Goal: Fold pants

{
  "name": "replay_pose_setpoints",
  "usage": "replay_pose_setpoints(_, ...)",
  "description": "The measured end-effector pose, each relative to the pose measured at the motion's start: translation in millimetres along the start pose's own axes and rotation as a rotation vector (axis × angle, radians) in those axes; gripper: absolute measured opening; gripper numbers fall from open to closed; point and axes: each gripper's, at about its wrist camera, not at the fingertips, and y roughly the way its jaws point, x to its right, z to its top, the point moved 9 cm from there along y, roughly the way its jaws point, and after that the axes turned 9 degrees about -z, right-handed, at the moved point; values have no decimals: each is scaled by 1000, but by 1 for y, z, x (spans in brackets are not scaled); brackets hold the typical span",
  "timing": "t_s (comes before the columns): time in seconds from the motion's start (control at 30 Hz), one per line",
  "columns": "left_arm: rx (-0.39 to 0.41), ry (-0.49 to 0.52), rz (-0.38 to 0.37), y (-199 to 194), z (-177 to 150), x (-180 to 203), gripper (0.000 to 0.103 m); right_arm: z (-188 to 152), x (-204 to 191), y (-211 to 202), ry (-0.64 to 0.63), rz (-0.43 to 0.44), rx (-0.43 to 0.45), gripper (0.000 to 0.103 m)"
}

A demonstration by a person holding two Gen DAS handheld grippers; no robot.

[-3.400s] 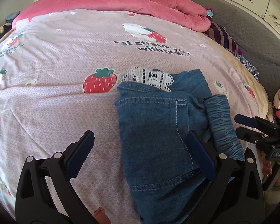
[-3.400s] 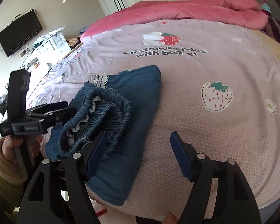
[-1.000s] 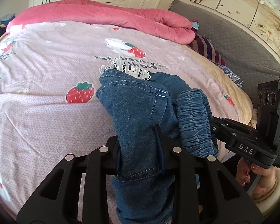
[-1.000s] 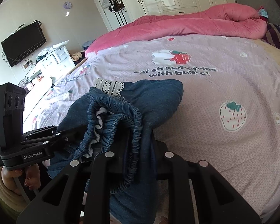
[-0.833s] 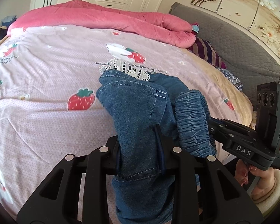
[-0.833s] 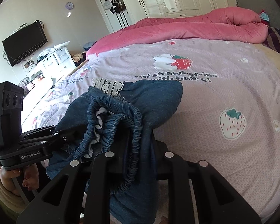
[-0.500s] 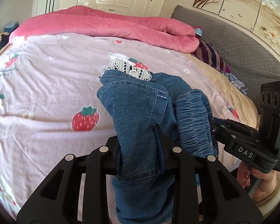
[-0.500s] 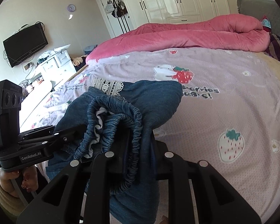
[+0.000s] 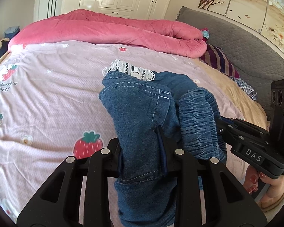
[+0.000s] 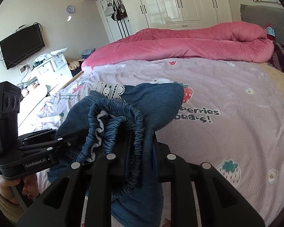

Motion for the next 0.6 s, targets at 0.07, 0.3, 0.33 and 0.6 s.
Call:
replay_pose_setpoints(0.07,0,-3,4,4,4,-4,21,3,0,6,-3,-2,-4,18)
replay_pose_setpoints(0.3,-27,-24,20,25,10,-25,21,10,0,34,-9,-12,-43,17)
replay_pose_setpoints(0.33,-30,-28,23,27,10,-28,21,10,0,39,-12,-13,-51,17)
replay_pose_setpoints(0.6,-73,-49,49,49,2,-49,21,6,0,71,-16,-33,-102,16)
